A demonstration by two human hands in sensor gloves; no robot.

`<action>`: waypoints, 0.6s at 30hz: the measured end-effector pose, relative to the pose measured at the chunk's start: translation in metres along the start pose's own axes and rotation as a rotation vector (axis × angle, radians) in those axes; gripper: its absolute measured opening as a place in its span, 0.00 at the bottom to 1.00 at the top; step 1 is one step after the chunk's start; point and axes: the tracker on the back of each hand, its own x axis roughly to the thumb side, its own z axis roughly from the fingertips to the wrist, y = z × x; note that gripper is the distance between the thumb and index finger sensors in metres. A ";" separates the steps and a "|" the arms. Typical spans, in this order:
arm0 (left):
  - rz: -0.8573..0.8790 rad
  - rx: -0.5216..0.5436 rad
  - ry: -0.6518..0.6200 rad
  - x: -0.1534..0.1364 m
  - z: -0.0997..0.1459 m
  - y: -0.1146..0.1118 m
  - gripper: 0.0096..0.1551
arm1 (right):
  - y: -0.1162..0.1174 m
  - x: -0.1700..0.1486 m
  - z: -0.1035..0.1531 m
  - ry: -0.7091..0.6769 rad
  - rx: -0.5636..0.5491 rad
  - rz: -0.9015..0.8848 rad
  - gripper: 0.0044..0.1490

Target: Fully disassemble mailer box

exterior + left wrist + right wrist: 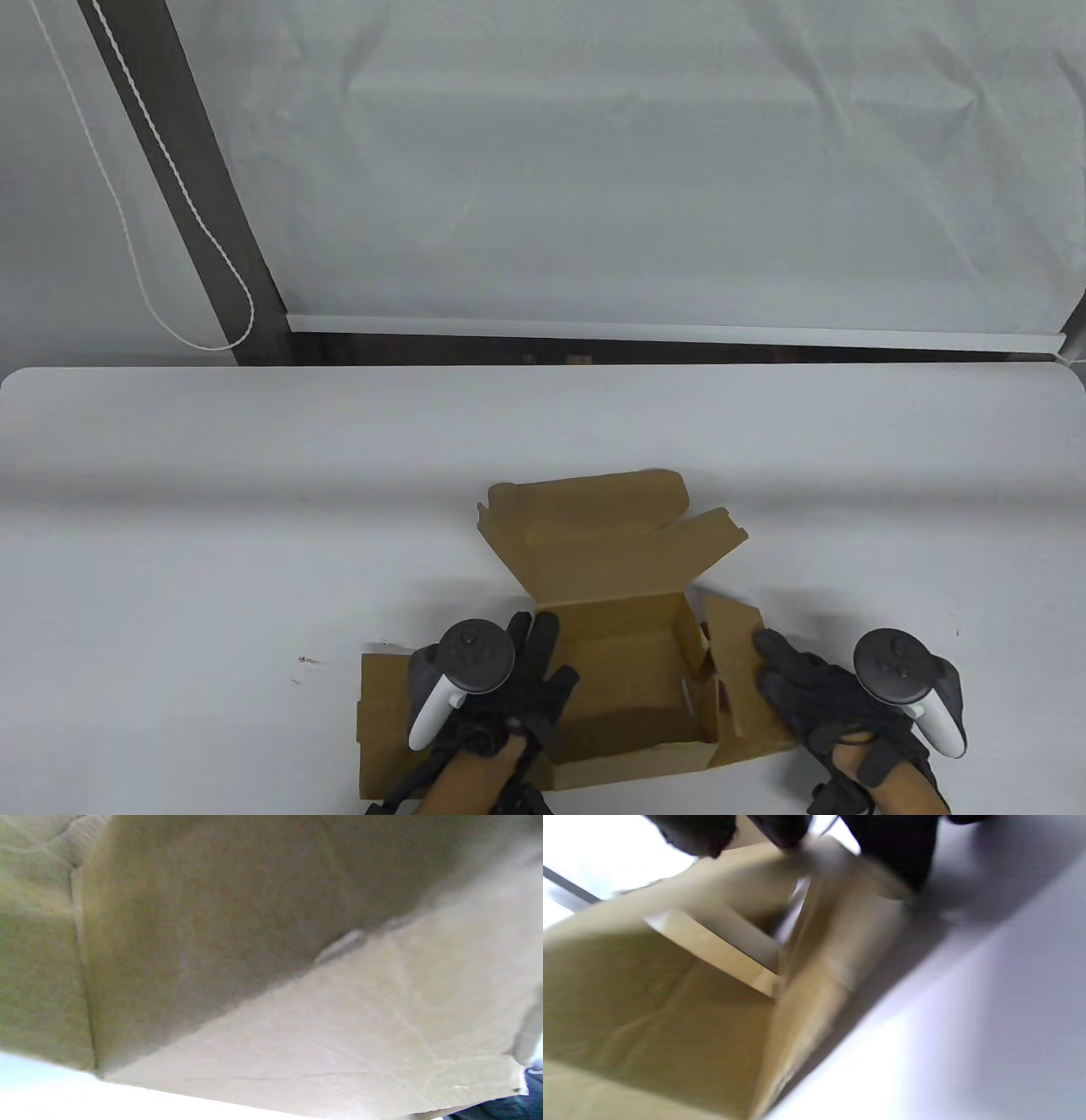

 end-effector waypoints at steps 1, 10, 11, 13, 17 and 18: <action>0.004 0.001 -0.001 0.000 0.000 0.000 0.42 | -0.001 0.001 0.001 0.003 -0.008 0.002 0.41; 0.025 -0.007 -0.011 0.001 -0.001 -0.002 0.43 | 0.039 0.052 0.006 -0.323 -0.008 0.065 0.40; 0.028 -0.008 -0.011 0.002 -0.001 -0.002 0.42 | 0.042 0.053 0.006 -0.323 0.003 0.081 0.39; 0.024 -0.004 -0.008 0.003 -0.001 -0.003 0.42 | 0.045 0.054 0.004 -0.351 0.016 0.046 0.37; 0.025 -0.007 -0.009 0.003 -0.002 -0.003 0.42 | 0.042 0.049 0.002 -0.325 0.013 0.028 0.37; 0.028 -0.007 -0.009 0.002 -0.002 -0.003 0.42 | 0.042 0.049 0.002 -0.317 0.018 0.030 0.37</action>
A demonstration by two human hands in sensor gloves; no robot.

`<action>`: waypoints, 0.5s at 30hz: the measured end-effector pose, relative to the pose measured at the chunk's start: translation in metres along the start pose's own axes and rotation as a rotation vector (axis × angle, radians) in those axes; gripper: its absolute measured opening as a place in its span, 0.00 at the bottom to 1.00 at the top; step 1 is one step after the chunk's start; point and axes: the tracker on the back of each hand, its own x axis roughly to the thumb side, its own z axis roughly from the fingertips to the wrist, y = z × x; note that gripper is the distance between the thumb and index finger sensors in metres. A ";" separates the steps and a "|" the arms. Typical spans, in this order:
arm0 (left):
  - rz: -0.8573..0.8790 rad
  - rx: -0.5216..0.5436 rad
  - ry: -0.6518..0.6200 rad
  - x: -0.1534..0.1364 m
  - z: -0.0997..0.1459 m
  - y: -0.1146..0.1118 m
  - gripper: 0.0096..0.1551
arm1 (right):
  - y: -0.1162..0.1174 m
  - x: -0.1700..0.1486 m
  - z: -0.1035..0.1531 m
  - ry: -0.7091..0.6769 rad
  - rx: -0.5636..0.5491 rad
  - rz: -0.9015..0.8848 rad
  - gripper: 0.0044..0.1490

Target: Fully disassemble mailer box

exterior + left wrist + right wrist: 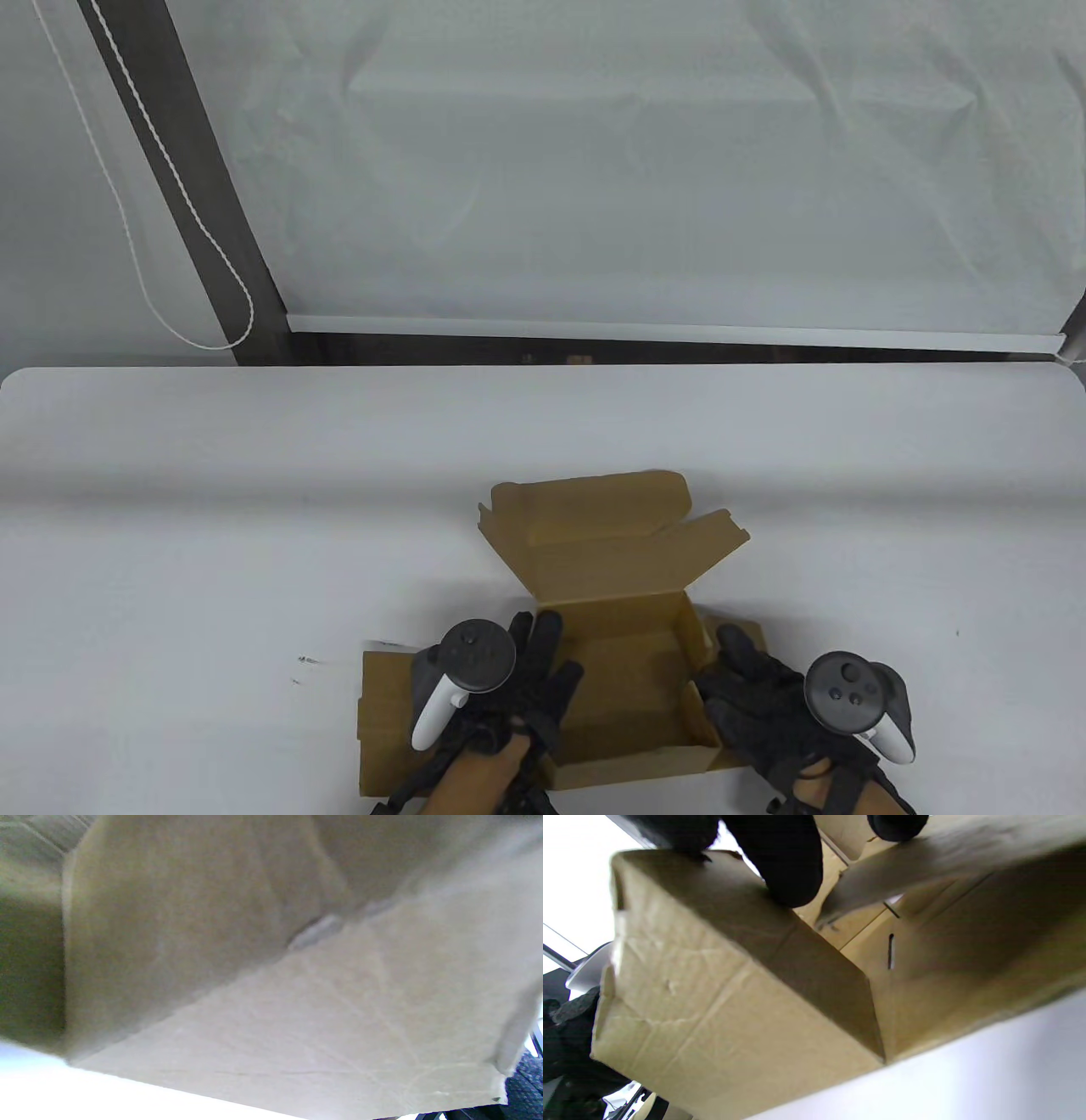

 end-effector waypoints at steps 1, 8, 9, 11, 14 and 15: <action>0.003 -0.001 -0.001 0.000 0.000 0.000 0.42 | 0.000 0.001 -0.001 0.006 0.018 -0.007 0.37; 0.021 -0.020 -0.017 0.000 -0.002 0.001 0.42 | -0.001 0.010 -0.004 -0.056 0.078 0.027 0.37; 0.023 -0.023 -0.019 0.000 -0.002 0.001 0.42 | 0.000 0.010 -0.004 -0.061 0.083 0.023 0.37; 0.021 -0.029 -0.021 -0.001 -0.002 0.001 0.42 | 0.005 0.007 -0.005 -0.072 0.116 -0.036 0.37; 0.018 -0.034 -0.020 -0.001 -0.001 0.001 0.42 | 0.011 0.000 -0.006 -0.043 0.125 -0.058 0.39; 0.022 -0.032 -0.018 -0.002 -0.001 0.001 0.42 | 0.012 -0.002 -0.006 -0.029 0.131 -0.051 0.40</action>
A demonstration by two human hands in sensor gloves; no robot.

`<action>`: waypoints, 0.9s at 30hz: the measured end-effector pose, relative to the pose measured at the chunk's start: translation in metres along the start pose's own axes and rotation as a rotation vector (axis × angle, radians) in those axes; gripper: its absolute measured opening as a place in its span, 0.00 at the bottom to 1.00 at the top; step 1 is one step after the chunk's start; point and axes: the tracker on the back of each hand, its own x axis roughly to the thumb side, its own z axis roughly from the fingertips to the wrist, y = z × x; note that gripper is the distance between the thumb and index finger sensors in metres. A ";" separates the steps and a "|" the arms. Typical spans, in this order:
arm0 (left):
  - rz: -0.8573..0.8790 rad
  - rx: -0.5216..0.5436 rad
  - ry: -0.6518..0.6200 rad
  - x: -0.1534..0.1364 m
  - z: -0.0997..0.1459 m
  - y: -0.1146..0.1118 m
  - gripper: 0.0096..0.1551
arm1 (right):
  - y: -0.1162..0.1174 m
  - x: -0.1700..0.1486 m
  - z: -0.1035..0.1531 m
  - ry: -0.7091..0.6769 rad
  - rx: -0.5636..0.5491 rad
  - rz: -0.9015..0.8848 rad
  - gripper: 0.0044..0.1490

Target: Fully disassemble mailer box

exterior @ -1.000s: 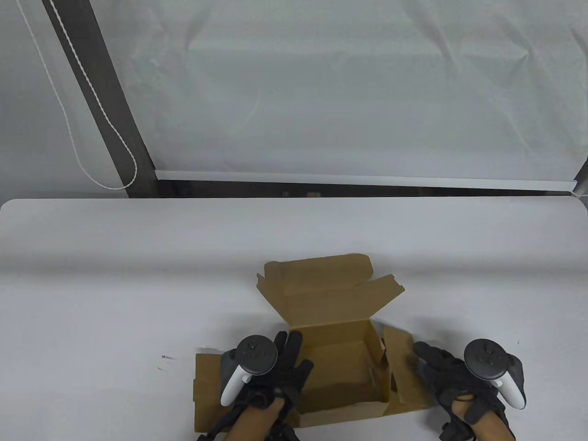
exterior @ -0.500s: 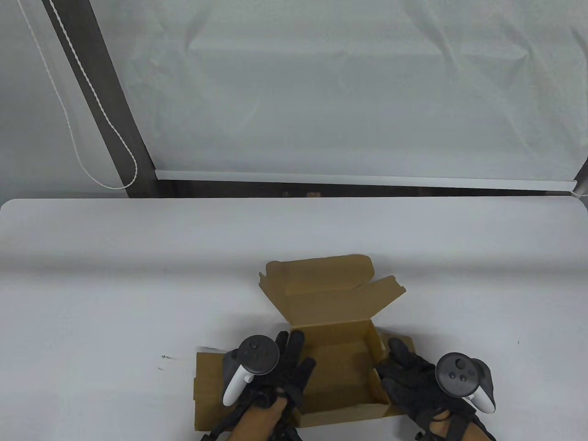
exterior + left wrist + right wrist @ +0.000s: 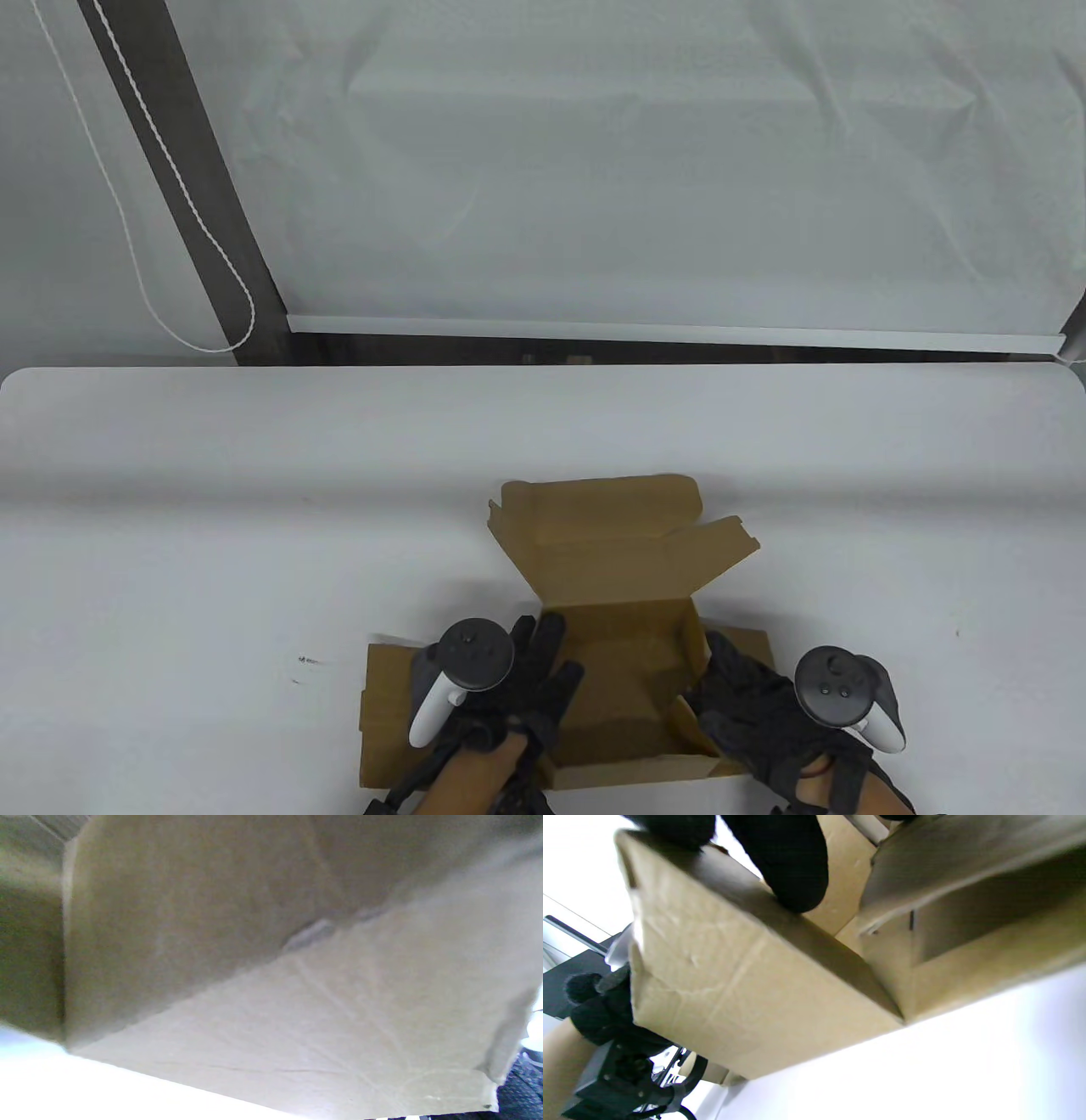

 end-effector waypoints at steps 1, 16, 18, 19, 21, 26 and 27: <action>0.004 0.000 0.001 -0.001 0.000 0.000 0.41 | 0.000 -0.001 0.000 0.015 0.000 0.012 0.42; 0.016 -0.008 -0.002 -0.002 0.001 0.001 0.41 | -0.005 -0.010 0.003 0.167 -0.019 0.153 0.42; 0.018 -0.007 -0.001 -0.002 0.001 0.001 0.41 | -0.009 -0.014 0.005 0.215 0.064 0.249 0.41; 0.018 -0.006 -0.001 -0.002 0.001 0.001 0.41 | -0.013 -0.015 0.006 0.228 0.044 0.278 0.40; 0.021 -0.002 0.003 -0.003 0.001 0.001 0.41 | -0.023 -0.017 0.010 0.281 -0.014 0.288 0.42; 0.027 -0.006 0.000 -0.004 0.000 0.001 0.41 | -0.046 -0.034 0.028 0.438 -0.051 0.229 0.44; 0.025 -0.007 -0.001 -0.004 0.000 0.001 0.41 | -0.046 -0.034 0.028 0.426 -0.071 0.213 0.45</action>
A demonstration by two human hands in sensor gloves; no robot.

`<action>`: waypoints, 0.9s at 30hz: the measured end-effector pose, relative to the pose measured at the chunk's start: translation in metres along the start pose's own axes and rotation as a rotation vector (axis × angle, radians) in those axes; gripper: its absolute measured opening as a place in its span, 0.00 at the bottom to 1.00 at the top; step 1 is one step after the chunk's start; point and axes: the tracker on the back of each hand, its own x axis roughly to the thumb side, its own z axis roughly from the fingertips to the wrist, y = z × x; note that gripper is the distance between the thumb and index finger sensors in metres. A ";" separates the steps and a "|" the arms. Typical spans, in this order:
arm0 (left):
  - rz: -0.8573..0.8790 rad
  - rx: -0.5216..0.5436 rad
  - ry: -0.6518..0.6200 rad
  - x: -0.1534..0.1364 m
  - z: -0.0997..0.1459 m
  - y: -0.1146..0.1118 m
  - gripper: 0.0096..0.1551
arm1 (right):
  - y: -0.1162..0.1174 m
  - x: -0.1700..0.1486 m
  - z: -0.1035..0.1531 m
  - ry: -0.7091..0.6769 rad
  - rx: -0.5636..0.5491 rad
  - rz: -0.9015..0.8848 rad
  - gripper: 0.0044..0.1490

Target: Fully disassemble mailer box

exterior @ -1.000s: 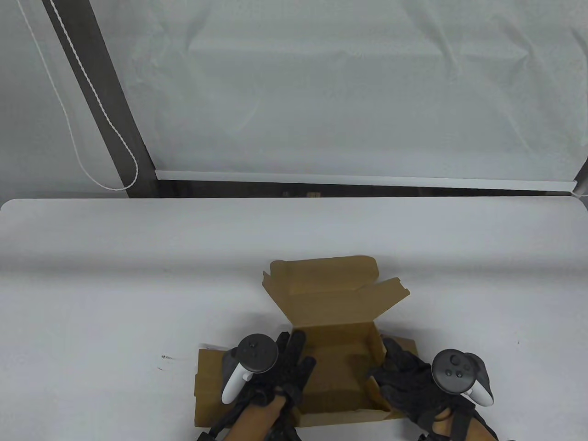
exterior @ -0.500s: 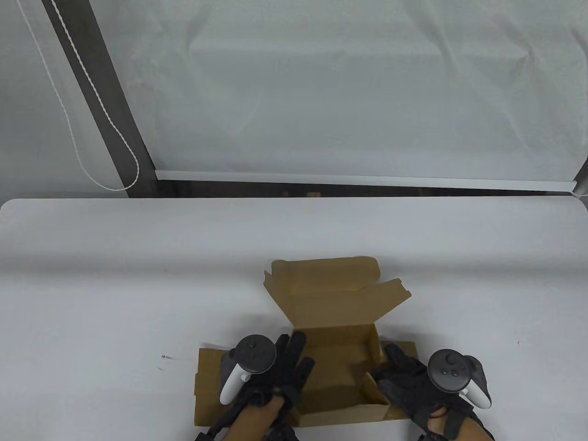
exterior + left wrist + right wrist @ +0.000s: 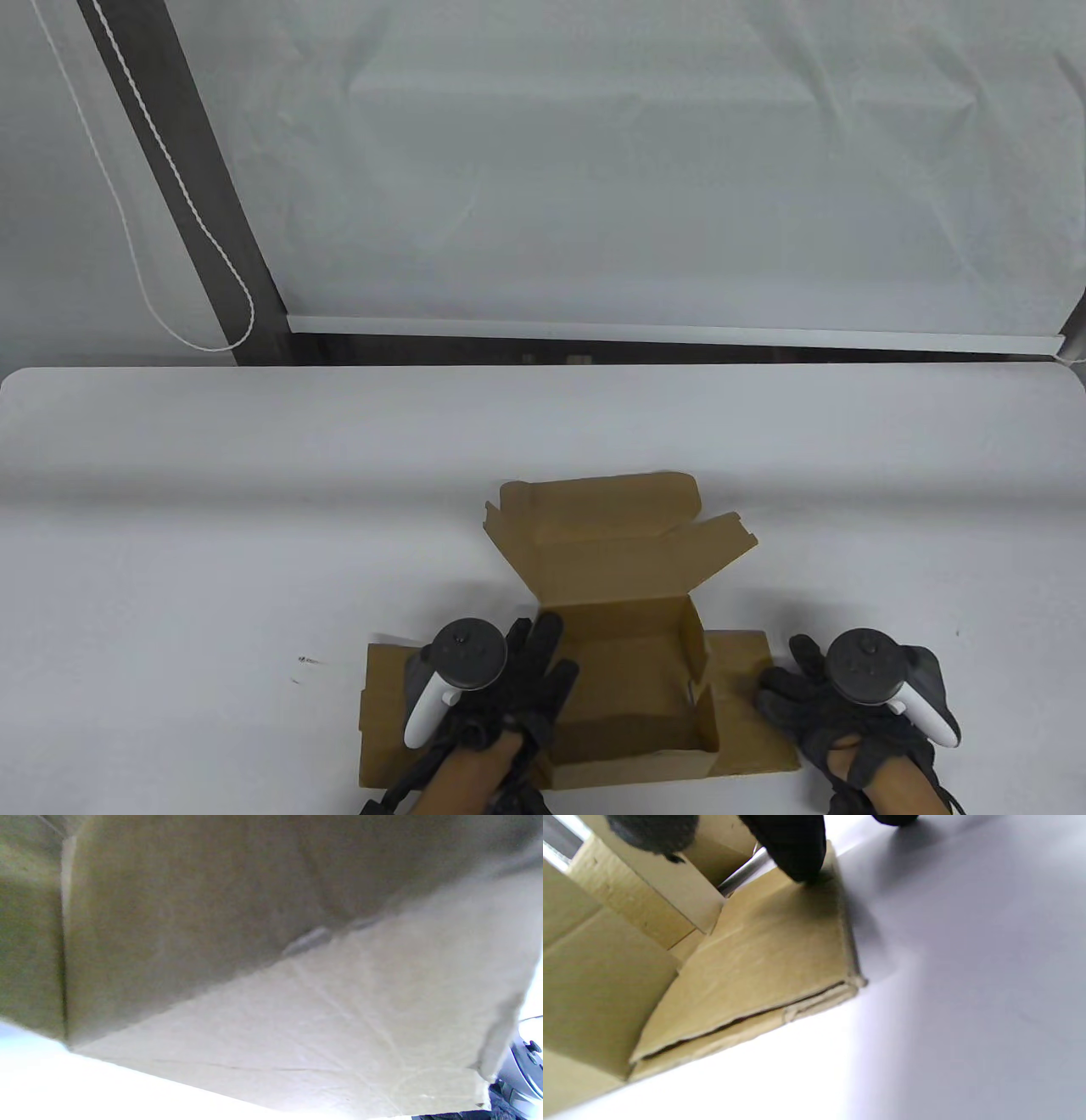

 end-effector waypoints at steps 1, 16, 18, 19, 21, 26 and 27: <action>-0.001 0.000 0.000 0.000 0.000 0.000 0.41 | 0.001 0.004 0.000 -0.028 -0.014 -0.020 0.47; 0.025 0.004 0.002 -0.004 -0.001 0.002 0.42 | 0.045 0.039 -0.012 -0.114 0.235 0.408 0.59; 0.020 0.006 0.003 -0.004 -0.001 0.002 0.42 | 0.036 0.030 -0.013 -0.078 0.202 0.407 0.61; 0.019 0.005 0.003 -0.003 -0.001 0.002 0.42 | 0.031 0.024 -0.013 -0.059 0.194 0.386 0.61; 0.020 0.006 0.004 -0.004 -0.001 0.002 0.42 | 0.024 0.018 -0.012 -0.059 0.186 0.335 0.59; 0.030 0.013 0.005 -0.004 0.000 0.003 0.43 | 0.005 0.004 -0.008 0.017 0.133 0.193 0.43; 0.029 0.011 0.005 -0.004 -0.001 0.003 0.42 | 0.002 0.000 -0.006 0.049 0.142 0.180 0.43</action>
